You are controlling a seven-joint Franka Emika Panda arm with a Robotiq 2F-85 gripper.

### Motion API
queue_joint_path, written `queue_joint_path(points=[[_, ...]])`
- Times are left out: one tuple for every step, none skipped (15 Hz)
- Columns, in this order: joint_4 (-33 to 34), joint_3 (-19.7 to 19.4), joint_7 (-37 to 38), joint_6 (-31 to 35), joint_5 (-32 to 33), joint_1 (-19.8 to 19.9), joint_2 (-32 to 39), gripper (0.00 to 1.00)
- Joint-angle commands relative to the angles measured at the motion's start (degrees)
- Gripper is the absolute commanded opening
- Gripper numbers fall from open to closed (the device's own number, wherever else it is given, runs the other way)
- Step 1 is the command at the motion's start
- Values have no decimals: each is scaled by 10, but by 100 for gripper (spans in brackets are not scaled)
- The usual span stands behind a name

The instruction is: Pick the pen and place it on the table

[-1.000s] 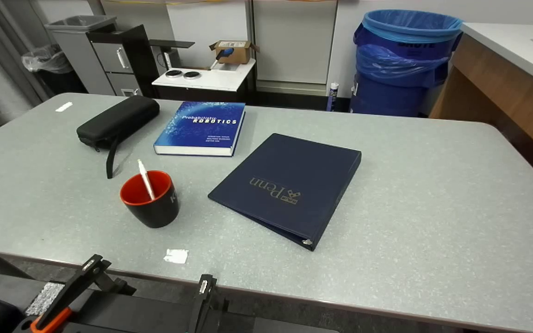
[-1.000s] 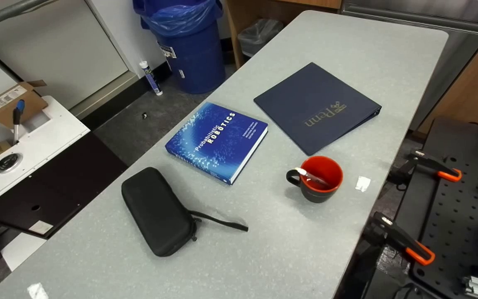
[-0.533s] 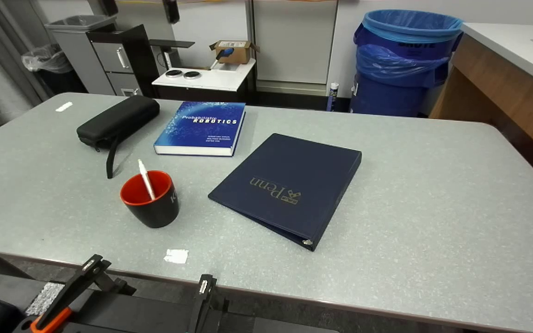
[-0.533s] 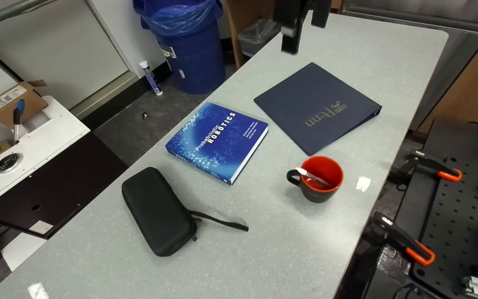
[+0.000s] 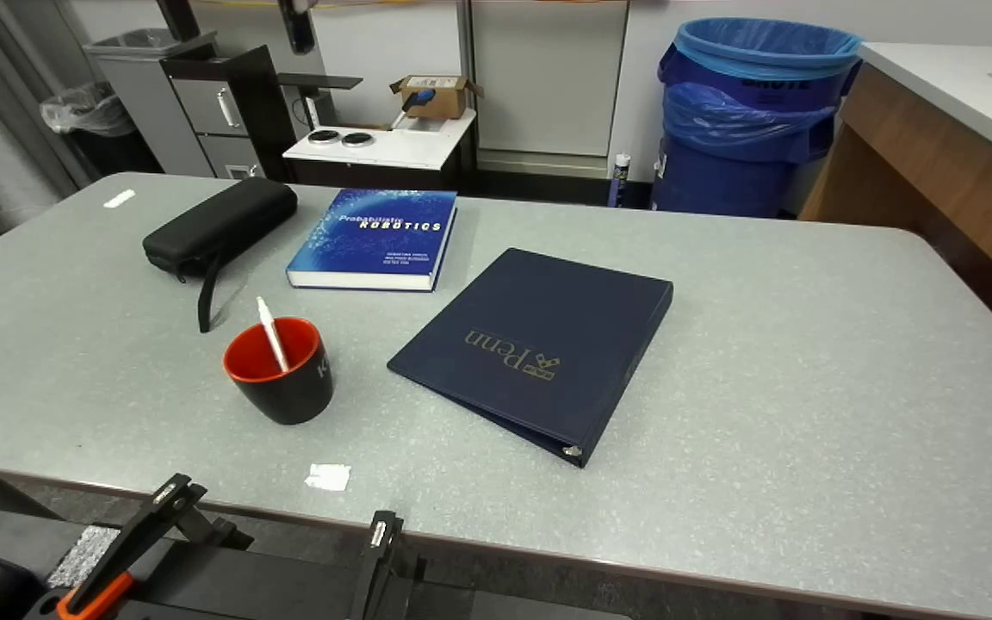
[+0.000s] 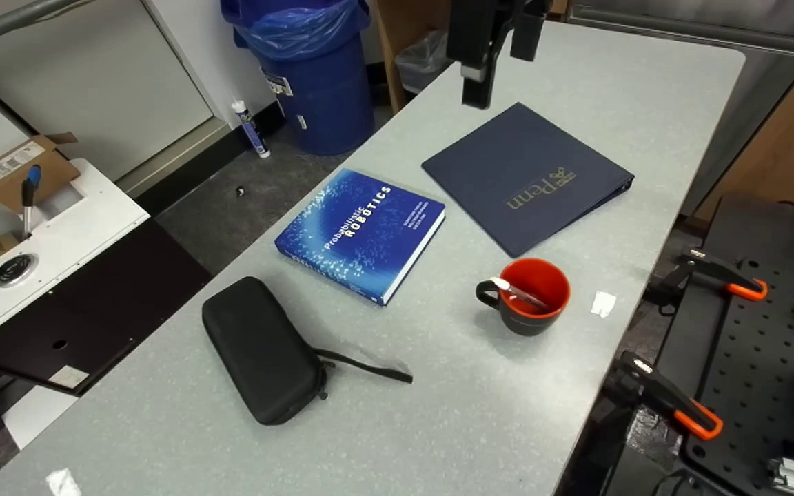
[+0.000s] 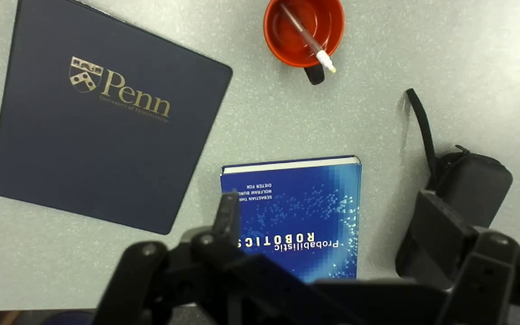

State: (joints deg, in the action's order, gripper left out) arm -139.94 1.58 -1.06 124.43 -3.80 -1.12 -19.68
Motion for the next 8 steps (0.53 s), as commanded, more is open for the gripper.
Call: queue_joint_path(points=[[2, 9, 2, 12, 6, -10, 29, 100], [3, 19, 6, 18, 11, -16, 50, 100], [4, 28, 10, 16, 17, -19, 64, 100], [0, 37, 12, 27, 26, -22, 80, 100], [-1, 44, 12, 27, 31, -27, 93, 100], [-7, 52, 12, 33, 43, -31, 111, 100], [-9, 57, 9, 29, 50, -36, 120, 100], [-15, 62, 12, 37, 64, -38, 136, 100]])
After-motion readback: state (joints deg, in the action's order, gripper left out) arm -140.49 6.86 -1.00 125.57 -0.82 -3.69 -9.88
